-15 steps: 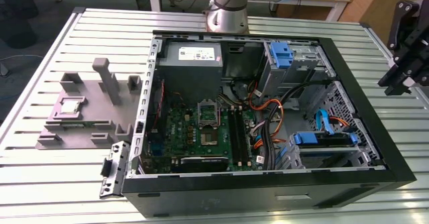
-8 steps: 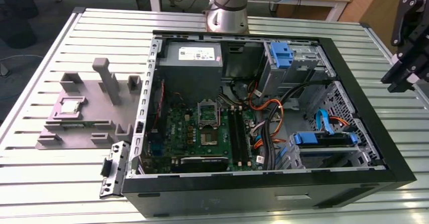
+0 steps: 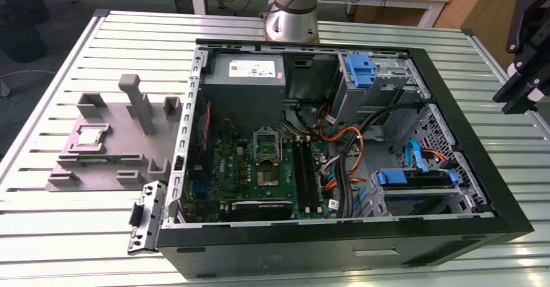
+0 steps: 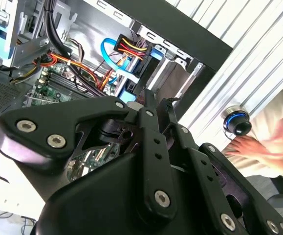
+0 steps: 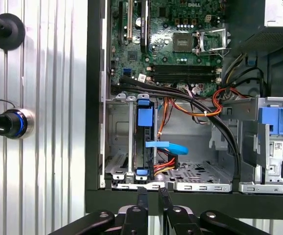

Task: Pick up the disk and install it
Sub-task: 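Insert the second disk wire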

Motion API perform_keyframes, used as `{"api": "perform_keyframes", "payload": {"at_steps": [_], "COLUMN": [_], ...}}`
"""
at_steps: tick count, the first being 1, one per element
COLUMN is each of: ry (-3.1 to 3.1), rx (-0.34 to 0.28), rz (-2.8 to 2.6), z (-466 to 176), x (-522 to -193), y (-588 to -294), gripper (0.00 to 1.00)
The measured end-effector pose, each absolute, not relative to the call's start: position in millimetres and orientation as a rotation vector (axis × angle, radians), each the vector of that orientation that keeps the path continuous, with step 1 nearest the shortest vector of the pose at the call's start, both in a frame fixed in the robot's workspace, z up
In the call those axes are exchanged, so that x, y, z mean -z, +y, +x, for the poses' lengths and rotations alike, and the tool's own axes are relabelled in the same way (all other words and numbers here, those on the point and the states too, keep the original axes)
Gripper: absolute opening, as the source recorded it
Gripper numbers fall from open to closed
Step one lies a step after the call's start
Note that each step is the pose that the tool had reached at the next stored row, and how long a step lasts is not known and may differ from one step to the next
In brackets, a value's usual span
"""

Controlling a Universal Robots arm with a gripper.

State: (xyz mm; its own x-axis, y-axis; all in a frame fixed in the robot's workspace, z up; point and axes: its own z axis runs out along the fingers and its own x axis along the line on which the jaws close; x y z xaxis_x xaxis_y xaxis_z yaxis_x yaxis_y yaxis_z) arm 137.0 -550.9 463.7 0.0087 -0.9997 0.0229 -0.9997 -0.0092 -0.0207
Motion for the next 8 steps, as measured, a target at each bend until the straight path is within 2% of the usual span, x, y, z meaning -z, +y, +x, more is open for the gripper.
{"api": "perform_keyframes", "payload": {"at_steps": [8], "ry": [-2.212], "rx": [-0.048], "rz": [2.229], "z": [137.0], "x": [-470.8], "y": [-550.9], "gripper": [0.24]}}
